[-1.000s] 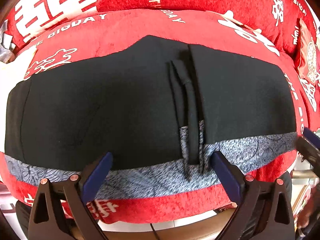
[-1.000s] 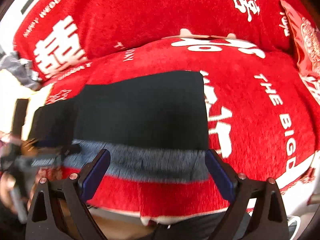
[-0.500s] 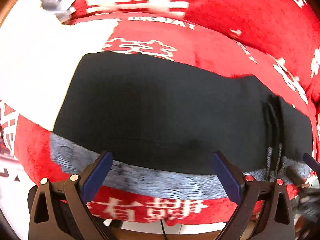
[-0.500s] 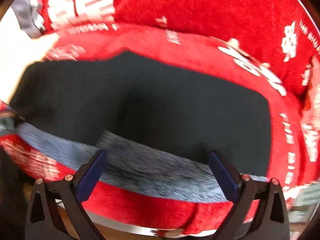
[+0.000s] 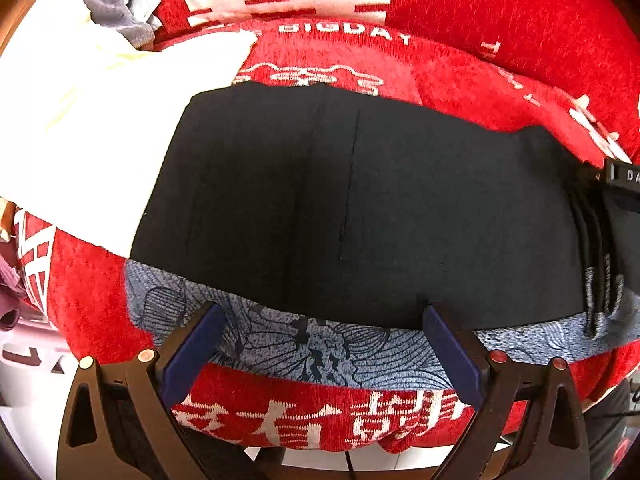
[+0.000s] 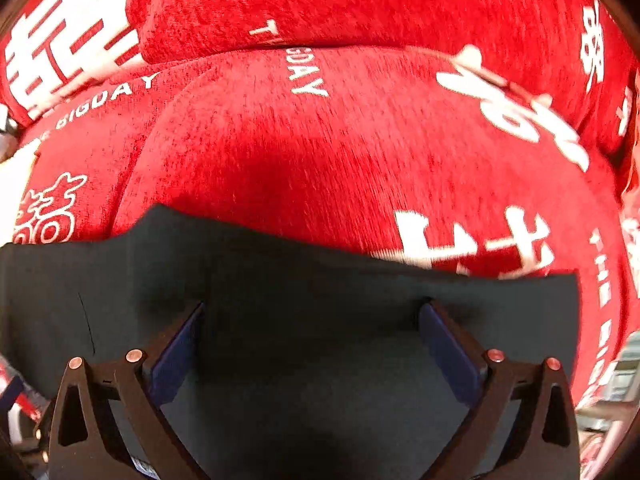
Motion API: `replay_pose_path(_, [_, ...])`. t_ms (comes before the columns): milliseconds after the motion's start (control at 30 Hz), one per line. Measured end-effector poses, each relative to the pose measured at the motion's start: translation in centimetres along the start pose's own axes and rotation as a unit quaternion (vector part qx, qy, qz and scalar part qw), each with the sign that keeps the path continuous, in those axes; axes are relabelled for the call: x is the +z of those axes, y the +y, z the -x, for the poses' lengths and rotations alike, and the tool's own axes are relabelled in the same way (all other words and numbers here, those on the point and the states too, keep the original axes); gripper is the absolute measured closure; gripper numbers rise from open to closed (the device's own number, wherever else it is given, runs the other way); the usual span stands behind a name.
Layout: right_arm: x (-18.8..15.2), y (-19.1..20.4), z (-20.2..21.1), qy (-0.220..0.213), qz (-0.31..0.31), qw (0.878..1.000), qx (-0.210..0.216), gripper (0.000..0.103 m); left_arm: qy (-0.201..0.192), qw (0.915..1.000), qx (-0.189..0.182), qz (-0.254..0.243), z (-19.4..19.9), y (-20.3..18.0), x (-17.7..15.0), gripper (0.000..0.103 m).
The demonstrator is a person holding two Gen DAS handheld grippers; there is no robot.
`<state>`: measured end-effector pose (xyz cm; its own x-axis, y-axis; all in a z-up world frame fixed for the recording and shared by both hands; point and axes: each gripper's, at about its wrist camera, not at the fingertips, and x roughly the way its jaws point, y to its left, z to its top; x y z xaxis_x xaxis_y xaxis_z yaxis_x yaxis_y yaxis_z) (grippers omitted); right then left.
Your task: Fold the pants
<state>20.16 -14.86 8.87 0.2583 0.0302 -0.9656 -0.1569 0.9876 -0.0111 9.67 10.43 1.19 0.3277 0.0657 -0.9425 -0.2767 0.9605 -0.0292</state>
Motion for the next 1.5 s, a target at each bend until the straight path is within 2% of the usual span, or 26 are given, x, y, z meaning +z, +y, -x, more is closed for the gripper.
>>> replay_pose_path(33, [-0.4,1.1,1.3,-0.022,0.009,0.999,0.02,0.0,-0.005,1.0,-0.001,0.003,0.3,0.3,0.0,0.003])
replay_pose_path(100, [-1.7,3.0,2.7,-0.046,0.039,0.998,0.032,0.0,-0.015,0.9998,0.005,0.009,0.6,0.9,0.2,0.003])
replay_pose_path(233, [-4.4,7.4,2.0,-0.034,0.099,0.994,0.043,0.0,-0.009,0.9997,0.011,0.017,0.1,2.0,0.4,0.003])
replay_pose_path(267, [-5.2,8.3,1.7,-0.035,0.113,0.993,0.023,0.0,-0.008,0.9998,0.012,0.017,0.0,2.3,0.4,0.003])
replay_pose_path(300, [-6.2,9.5,1.5,-0.051,0.142,0.988,-0.021,0.0,-0.007,0.9998,0.013,0.016,-0.1,2.5,0.2,0.003])
replay_pose_path(333, [-7.0,10.3,1.2,-0.058,0.163,0.984,-0.046,0.0,-0.008,0.9997,0.016,0.016,0.0,2.8,0.0,0.003])
replay_pose_path(400, [-8.4,11.2,1.3,-0.07,0.187,0.977,-0.076,0.0,-0.006,0.9997,0.017,0.017,0.0,3.2,-0.3,0.003])
replay_pose_path(500, [-10.0,11.4,2.4,-0.074,0.207,0.974,-0.063,0.0,-0.002,0.9995,0.007,0.029,-0.1,4.4,-0.8,0.003])
replay_pose_path(567, [-11.4,11.7,3.5,-0.081,0.227,0.97,-0.028,0.0,-0.002,0.9993,0.001,0.037,0.0,5.1,-1.0,0.003])
replay_pose_path(600, [-11.7,12.1,3.5,-0.071,0.236,0.969,-0.003,0.0,-0.001,0.9992,-0.004,0.039,0.0,5.4,-1.0,0.003])
replay_pose_path(633, [-12.1,12.6,3.0,-0.034,0.25,0.967,0.039,0.0,0.001,0.9992,-0.007,0.04,-0.1,5.8,-1.1,0.003])
replay_pose_path(667, [-12.2,12.8,2.5,-0.011,0.256,0.965,0.06,0.0,0.003,0.9991,-0.009,0.041,-0.2,6.1,-1.1,0.003])
replay_pose_path(700, [-12.1,13.1,2.0,0.008,0.259,0.963,0.071,0.0,0.004,0.999,-0.012,0.042,-0.3,6.4,-1.2,0.003])
replay_pose_path(767, [-11.3,13.3,2.3,-0.005,0.265,0.962,0.071,0.0,0.01,0.9987,-0.015,0.047,-0.6,7.2,-1.5,0.003])
replay_pose_path(867, [-8.9,13.6,3.3,-0.021,0.272,0.955,0.116,0.0,0.021,0.9975,-0.033,0.059,-1.2,8.2,-2.0,0.003])
replay_pose_path(933, [-7.0,14.6,3.3,-0.026,0.291,0.945,0.144,0.0,0.023,0.9968,-0.041,0.064,-1.6,8.5,-2.2,0.001])
replay_pose_path(1000, [-5.0,15.6,2.8,-0.041,0.308,0.937,0.159,0.0,0.018,0.9976,-0.035,0.057,-1.6,8.2,-2.4,0.001])
replay_pose_path(1100, [-2.7,18.6,1.6,-0.053,0.349,0.918,0.178,0.0,0.009,0.9987,-0.027,0.042,-1.6,7.8,-2.6,0.001])
replay_pose_path(1233, [-1.0,22.7,-1.4,0.007,0.429,0.879,0.205,0.0,-0.002,0.9985,-0.035,0.041,-1.5,8.1,-3.0,0.001])
replay_pose_path(1300, [-0.1,23.4,-1.8,0.02,0.443,0.866,0.232,0.0,-0.006,0.9986,-0.035,0.039,-1.4,8.2,-3.2,0.001])
replay_pose_path(1333, [0.6,23.9,-2.5,0.048,0.44,0.862,0.247,0.0,-0.01,0.9987,-0.033,0.038,-1.4,8.2,-3.3,0.001])
replay_pose_path(1400, [1.2,24.2,-3.5,0.095,0.424,0.862,0.262,0.0,-0.012,0.9988,-0.031,0.037,-1.3,8.2,-3.3,0.001])
replay_pose_path(1500, [1.1,24.6,-3.3,0.118,0.433,0.854,0.262,0.005,-0.013,0.9986,-0.036,0.037,-1.2,8.5,-3.4,0.001])
